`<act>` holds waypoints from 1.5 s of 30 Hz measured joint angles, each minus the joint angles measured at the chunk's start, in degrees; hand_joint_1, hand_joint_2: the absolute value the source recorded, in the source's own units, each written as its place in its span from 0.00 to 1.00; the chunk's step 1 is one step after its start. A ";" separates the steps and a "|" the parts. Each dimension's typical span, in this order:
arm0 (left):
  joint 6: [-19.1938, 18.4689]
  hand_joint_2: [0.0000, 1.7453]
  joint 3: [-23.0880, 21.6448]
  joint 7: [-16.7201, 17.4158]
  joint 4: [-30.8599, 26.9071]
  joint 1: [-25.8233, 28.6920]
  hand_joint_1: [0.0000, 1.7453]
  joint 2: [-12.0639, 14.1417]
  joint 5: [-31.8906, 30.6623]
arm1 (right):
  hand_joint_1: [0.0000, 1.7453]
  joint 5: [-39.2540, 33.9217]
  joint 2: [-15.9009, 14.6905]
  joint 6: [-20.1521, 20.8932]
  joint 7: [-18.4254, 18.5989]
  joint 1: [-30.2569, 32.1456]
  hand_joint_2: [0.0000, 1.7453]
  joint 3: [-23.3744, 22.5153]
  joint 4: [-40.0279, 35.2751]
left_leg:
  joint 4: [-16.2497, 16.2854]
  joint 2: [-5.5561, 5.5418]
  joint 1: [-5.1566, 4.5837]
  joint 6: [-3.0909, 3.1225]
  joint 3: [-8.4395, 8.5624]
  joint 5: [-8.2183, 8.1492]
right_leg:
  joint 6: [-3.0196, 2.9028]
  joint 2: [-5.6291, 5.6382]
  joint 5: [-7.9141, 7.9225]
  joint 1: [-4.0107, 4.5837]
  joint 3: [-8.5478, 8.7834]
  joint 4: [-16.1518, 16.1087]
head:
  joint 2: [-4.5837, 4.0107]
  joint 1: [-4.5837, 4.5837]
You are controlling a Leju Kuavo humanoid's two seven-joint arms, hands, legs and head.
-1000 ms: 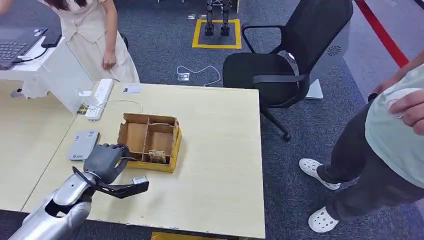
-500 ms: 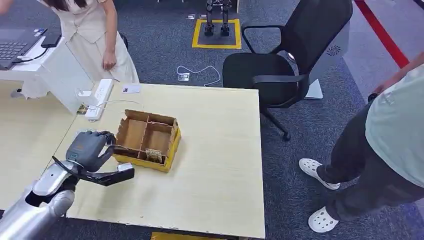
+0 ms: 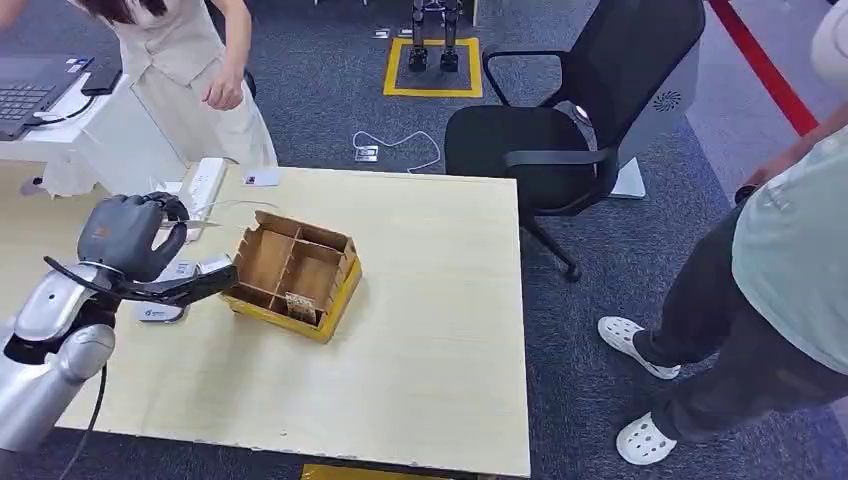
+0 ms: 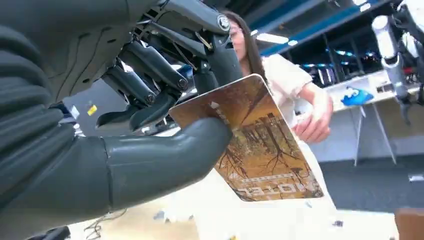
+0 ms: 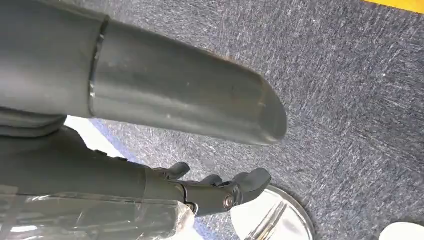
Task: Pass the card to the sensor for recognition and then transmit it.
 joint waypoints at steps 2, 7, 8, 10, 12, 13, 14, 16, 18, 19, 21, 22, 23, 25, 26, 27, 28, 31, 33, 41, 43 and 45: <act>0.04 1.00 0.00 0.82 0.00 -1.26 1.00 -0.31 -0.97 | 0.00 0.26 0.24 0.04 -0.04 0.01 0.00 -0.19 0.20 | 0.01 -0.01 0.01 0.00 -0.02 0.00 | 0.00 -0.01 0.00 0.00 -0.01 0.00 | 0.00 0.02; 1.93 1.00 -0.26 5.77 1.66 -5.31 1.00 -2.54 -6.65 | 0.00 1.55 0.77 0.48 -0.70 -0.14 0.00 -0.90 0.59 | 0.01 -0.02 -0.01 0.00 -0.02 0.00 | 0.00 -0.02 0.00 0.00 -0.01 0.00 | 0.00 0.00; 2.66 1.00 -0.35 6.94 2.40 -6.16 1.00 -3.19 -7.93 | 0.00 1.62 0.92 0.48 -0.79 -0.24 0.00 -1.05 0.72 | 0.02 -0.01 -0.01 0.00 -0.01 0.00 | 0.00 -0.01 0.01 0.00 -0.01 0.00 | 0.00 0.00; 3.60 1.00 -0.42 8.37 3.54 -7.32 1.00 -4.22 -9.31 | 0.00 1.75 1.16 0.48 -0.83 -0.31 0.00 -1.31 0.87 | 0.02 0.01 -0.01 0.00 0.00 0.00 | 0.00 0.01 0.02 -0.01 -0.01 0.00 | 0.00 -0.02; 3.87 1.00 -0.44 8.65 4.31 -8.09 1.00 -5.05 -9.81 | 0.00 1.90 1.35 0.48 -0.85 -0.29 0.00 -1.38 1.05 | 0.02 0.01 -0.01 0.00 -0.01 0.00 | 0.00 0.01 0.01 -0.01 -0.01 0.00 | 0.00 0.02; 4.04 1.00 -0.44 8.70 4.81 -8.39 1.00 -5.38 -9.97 | 0.00 1.94 1.42 0.48 -0.85 -0.31 0.00 -1.42 1.16 | 0.02 0.01 -0.01 0.00 -0.01 0.00 | 0.00 0.01 0.01 -0.01 -0.01 0.00 | 0.00 -0.02; 4.22 1.00 -0.46 8.83 5.20 -8.61 1.00 -5.62 -10.14 | 0.00 1.97 1.49 0.48 -0.85 -0.31 0.00 -1.44 1.18 | 0.02 0.01 -0.01 0.00 -0.01 0.00 | 0.00 0.01 0.01 -0.01 -0.01 0.00 | 0.00 0.00; 5.29 1.00 -0.46 9.99 5.84 -8.85 1.00 -6.12 -11.39 | 0.00 2.03 1.60 0.48 -0.96 -0.31 0.00 -1.53 1.27 | 0.02 0.02 -0.01 0.00 -0.01 0.00 | 0.00 0.04 0.01 -0.01 -0.01 0.00 | 0.00 0.00; 7.99 1.00 -0.42 11.84 6.75 -9.09 1.00 -6.62 -13.90 | 0.00 2.08 1.75 0.48 -1.13 -0.31 0.00 -1.83 1.53 | 0.02 0.02 -0.01 0.00 -0.01 0.00 | 0.00 0.04 0.01 -0.01 -0.02 0.00 | 0.02 0.00; 8.94 1.00 -0.37 12.22 7.24 -9.33 1.00 -6.80 -14.58 | 0.00 2.08 1.86 0.48 -1.38 -0.31 0.00 -2.01 1.66 | 0.02 0.01 0.00 0.00 -0.01 0.00 | 0.00 0.03 0.01 0.00 -0.01 0.00 | 0.00 -0.02; 9.88 1.00 -0.28 12.44 8.18 -9.75 1.00 -7.19 -15.15 | 0.00 2.10 1.99 0.46 -1.71 -0.34 0.00 -2.38 1.86 | 0.01 0.00 0.00 0.00 -0.01 0.00 | 0.00 0.02 0.01 0.00 -0.01 0.00 | 0.00 -0.02; 10.03 1.00 -0.28 12.44 8.63 -9.92 1.00 -7.34 -15.23 | 0.00 2.14 2.05 0.46 -1.84 -0.37 0.00 -2.47 2.01 | 0.01 0.01 0.00 0.00 -0.01 0.00 | 0.00 0.02 0.01 0.00 -0.01 0.00 | 0.00 0.02; 10.03 1.00 -0.26 12.44 8.90 -10.02 1.00 -7.54 -15.26 | 0.00 2.14 2.12 0.46 -1.84 -0.37 0.00 -2.56 2.08 | 0.01 0.01 -0.01 0.00 -0.01 0.00 | 0.00 0.02 0.01 -0.01 -0.01 0.00 | 0.00 0.00; 10.08 1.00 -0.26 12.44 9.22 -10.09 1.00 -7.83 -15.32 | 0.00 2.14 2.16 0.46 -1.86 -0.36 0.00 -2.67 2.21 | 0.01 0.01 -0.01 0.00 -0.01 0.00 | 0.00 0.02 0.01 -0.01 -0.01 0.00 | 0.00 0.00; 10.16 1.00 -0.26 12.44 9.33 -10.17 1.00 -7.98 -15.34 | 0.00 2.14 2.19 0.46 -1.86 -0.36 0.00 -2.75 2.25 | 0.01 0.01 -0.01 0.00 -0.01 0.00 | 0.00 0.02 0.01 -0.01 -0.01 0.00 | 0.00 0.00; 10.19 1.00 -0.26 12.44 9.53 -10.30 1.00 -8.13 -15.37 | 0.00 2.14 2.23 0.46 -1.88 -0.38 0.00 -2.80 2.32 | 0.02 0.01 -0.01 0.00 -0.01 0.00 | 0.00 0.02 0.01 -0.01 -0.01 0.00 | 0.02 0.00; 10.21 1.00 -0.26 12.44 9.71 -10.39 1.00 -8.22 -15.37 | 0.00 2.14 2.25 0.46 -1.95 -0.39 0.00 -2.84 2.36 | 0.02 0.01 -0.01 0.00 -0.01 0.00 | 0.00 0.02 0.01 -0.01 -0.01 0.00 | 0.00 0.00; 10.32 1.00 -0.26 12.24 10.40 -10.72 1.00 -8.59 -15.23 | 0.00 2.12 2.32 0.41 -2.01 -0.39 0.00 -2.88 2.56 | 0.02 0.01 -0.01 0.00 -0.01 0.00 | 0.00 0.02 0.01 -0.01 -0.01 0.00 | 0.00 0.00; 10.34 1.00 -0.26 12.17 10.80 -10.87 1.00 -8.74 -15.19 | 0.00 2.12 2.38 0.42 -2.03 -0.39 0.00 -2.93 2.62 | 0.02 0.01 -0.01 0.00 -0.01 0.00 | 0.00 0.03 0.01 -0.01 -0.01 0.00 | 0.00 0.00; 10.42 1.00 -0.26 11.43 12.00 -11.72 0.00 -9.05 -15.23 | 0.00 2.12 2.45 0.48 -2.05 -0.39 0.00 -3.13 2.64 | 0.02 0.01 -0.01 0.00 -0.02 0.00 | 0.00 0.02 0.01 -0.01 -0.01 0.00 | 0.00 0.00; 11.04 1.00 -0.26 11.47 12.09 -11.71 0.00 -9.05 -15.48 | 0.00 2.14 2.45 0.48 -2.05 -0.40 0.00 -3.15 2.62 | 0.02 0.01 -0.01 0.00 -0.02 0.00 | 0.00 0.02 0.01 -0.01 -0.01 0.00 | 0.00 0.00; 11.41 1.00 -0.26 11.50 12.17 -11.72 0.00 -9.05 -15.63 | 0.00 2.14 2.45 0.46 -2.05 -0.40 0.00 -3.13 2.62 | 0.02 0.01 -0.01 0.00 -0.02 0.00 | 0.00 0.02 0.01 -0.01 0.00 0.00 | 0.00 -0.02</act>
